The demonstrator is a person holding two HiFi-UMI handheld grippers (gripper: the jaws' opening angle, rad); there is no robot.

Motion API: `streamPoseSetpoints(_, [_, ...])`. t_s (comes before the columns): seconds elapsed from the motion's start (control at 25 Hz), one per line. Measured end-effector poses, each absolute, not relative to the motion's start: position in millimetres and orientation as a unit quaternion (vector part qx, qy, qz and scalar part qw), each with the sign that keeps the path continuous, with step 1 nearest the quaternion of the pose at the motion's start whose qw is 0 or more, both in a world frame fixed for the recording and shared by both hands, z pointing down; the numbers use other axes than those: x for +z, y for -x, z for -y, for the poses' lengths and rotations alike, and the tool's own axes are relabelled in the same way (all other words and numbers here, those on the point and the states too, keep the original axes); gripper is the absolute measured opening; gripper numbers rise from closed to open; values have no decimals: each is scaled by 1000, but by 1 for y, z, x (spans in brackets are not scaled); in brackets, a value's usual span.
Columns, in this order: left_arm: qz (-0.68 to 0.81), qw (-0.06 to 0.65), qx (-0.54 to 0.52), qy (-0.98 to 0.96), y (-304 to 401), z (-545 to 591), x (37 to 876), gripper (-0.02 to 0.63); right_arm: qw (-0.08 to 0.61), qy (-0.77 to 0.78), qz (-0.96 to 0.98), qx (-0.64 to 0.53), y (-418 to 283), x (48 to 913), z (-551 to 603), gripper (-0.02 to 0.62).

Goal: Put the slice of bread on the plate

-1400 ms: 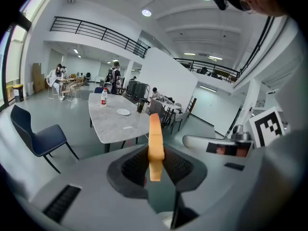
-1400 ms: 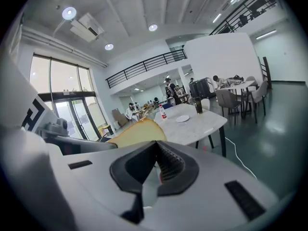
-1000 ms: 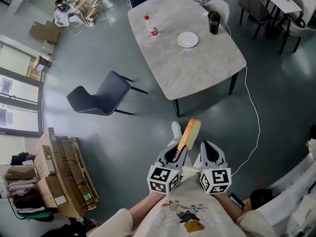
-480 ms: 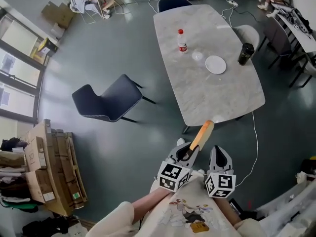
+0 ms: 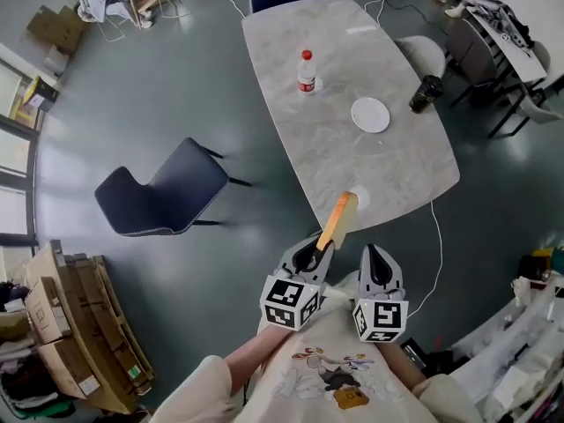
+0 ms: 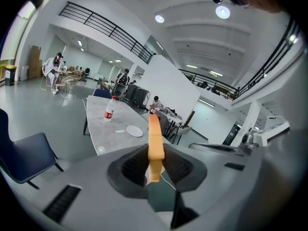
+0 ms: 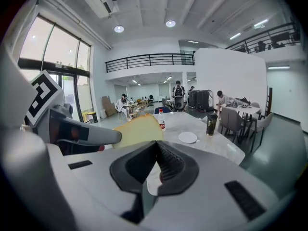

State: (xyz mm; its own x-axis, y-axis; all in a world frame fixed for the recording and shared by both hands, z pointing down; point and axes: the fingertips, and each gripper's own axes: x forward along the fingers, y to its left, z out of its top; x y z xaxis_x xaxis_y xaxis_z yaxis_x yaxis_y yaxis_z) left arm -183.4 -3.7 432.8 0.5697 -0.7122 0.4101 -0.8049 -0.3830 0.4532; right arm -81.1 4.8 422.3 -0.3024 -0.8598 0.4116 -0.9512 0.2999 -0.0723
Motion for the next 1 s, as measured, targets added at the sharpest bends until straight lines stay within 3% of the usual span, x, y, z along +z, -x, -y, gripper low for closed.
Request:
streamPoseSetpoints(0.4, [457, 326, 54, -826, 180, 35, 425, 95, 172, -582, 781, 147, 71, 416, 20, 5])
streamPoseSetpoints(1.0, [475, 335, 100, -807, 137, 121, 439, 94, 136, -571, 788, 185, 29, 438, 117, 5])
